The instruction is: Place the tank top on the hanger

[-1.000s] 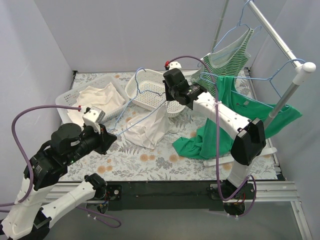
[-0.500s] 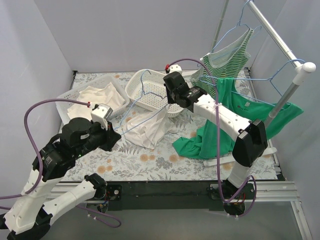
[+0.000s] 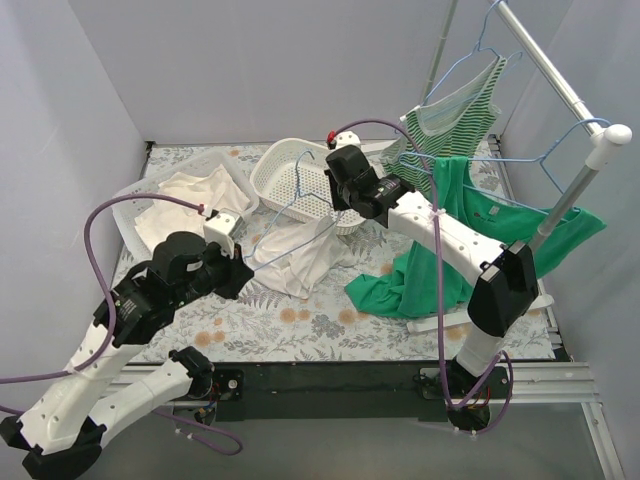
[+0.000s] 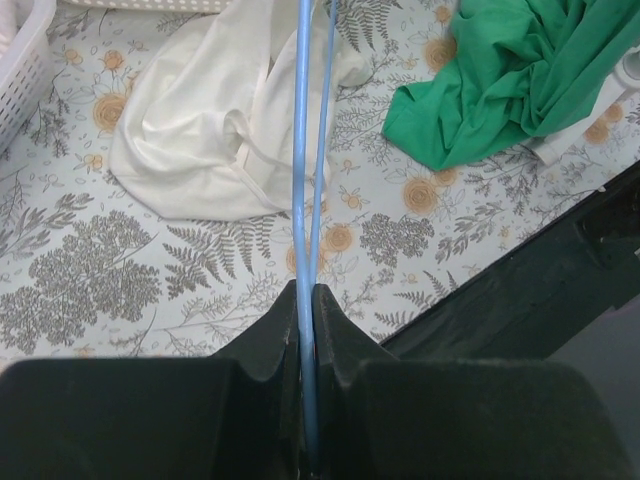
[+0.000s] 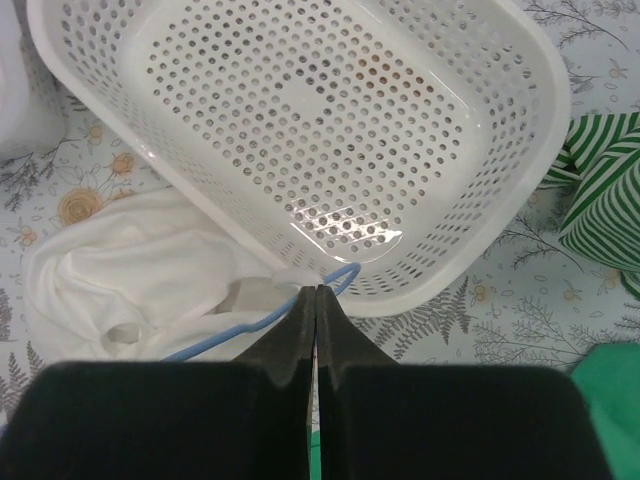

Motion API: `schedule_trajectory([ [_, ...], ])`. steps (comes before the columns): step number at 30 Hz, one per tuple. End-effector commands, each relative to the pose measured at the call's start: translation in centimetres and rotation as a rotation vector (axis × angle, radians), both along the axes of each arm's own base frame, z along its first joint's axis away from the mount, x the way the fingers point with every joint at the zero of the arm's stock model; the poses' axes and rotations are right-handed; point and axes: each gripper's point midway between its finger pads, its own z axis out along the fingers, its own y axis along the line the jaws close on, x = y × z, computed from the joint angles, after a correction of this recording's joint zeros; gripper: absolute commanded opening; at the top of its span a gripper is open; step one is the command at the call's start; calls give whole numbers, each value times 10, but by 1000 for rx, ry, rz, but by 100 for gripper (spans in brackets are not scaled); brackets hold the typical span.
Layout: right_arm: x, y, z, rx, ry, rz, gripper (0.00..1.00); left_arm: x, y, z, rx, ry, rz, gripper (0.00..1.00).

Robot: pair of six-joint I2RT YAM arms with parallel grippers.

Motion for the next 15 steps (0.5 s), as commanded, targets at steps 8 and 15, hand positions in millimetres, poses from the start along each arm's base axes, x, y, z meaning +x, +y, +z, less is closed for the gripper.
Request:
schedule_trajectory([
  [8, -43, 37, 38, 95, -69, 129, 1, 27, -23, -6, -132, -221, -26, 0],
  [15, -55, 43, 45, 137, -88, 161, 1, 29, -38, -13, -303, -256, -26, 0],
])
